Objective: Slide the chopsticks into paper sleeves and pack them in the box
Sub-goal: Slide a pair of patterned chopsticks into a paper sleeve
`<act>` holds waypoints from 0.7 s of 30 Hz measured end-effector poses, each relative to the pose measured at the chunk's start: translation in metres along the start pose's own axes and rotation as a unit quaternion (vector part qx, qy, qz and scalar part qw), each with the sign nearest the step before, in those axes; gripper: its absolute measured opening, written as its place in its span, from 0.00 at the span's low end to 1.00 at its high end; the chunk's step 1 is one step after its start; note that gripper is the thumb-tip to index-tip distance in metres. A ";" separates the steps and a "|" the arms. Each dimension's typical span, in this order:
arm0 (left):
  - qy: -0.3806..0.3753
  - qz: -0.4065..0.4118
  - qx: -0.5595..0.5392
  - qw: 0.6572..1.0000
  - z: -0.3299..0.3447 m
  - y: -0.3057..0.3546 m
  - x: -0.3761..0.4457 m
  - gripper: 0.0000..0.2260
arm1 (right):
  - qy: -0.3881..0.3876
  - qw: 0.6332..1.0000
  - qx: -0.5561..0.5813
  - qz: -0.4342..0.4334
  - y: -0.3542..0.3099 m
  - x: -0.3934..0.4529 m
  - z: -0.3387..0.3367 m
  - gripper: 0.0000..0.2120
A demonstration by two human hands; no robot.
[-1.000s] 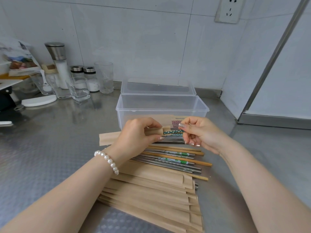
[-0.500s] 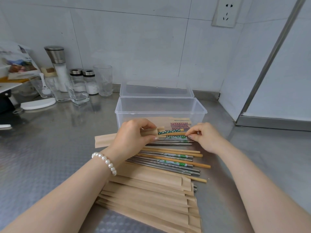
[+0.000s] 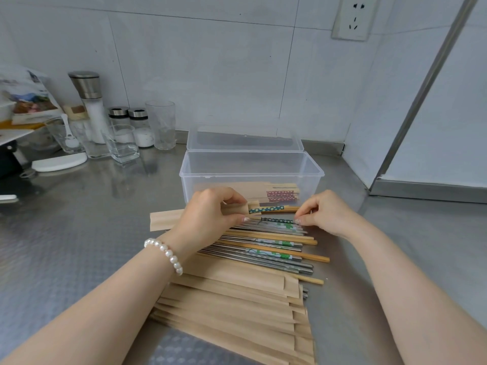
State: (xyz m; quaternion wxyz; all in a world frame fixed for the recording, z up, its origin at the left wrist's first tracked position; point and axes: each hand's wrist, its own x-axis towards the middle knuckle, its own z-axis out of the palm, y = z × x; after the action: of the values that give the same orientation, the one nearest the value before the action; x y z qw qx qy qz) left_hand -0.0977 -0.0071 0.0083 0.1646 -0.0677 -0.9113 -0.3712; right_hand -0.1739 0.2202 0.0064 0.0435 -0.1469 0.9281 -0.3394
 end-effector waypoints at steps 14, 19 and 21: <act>-0.015 0.003 -0.002 1.000 0.001 -0.002 0.000 0.12 | 0.053 0.995 0.067 -0.053 0.002 0.002 -0.005 0.08; -0.012 0.003 -0.004 1.000 0.000 -0.001 -0.001 0.12 | 0.075 0.964 0.244 -0.072 -0.003 -0.006 -0.021 0.07; -0.009 0.001 -0.005 1.000 -0.001 -0.001 -0.001 0.12 | 0.096 0.936 0.330 -0.083 -0.006 -0.009 -0.028 0.08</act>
State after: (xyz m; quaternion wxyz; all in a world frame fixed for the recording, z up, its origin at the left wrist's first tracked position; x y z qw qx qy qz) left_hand -0.0973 -0.0086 0.0077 0.1562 -0.0731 -0.9110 -0.3745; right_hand -0.1690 0.2363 0.0315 -0.0285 -0.1675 0.7483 -0.6412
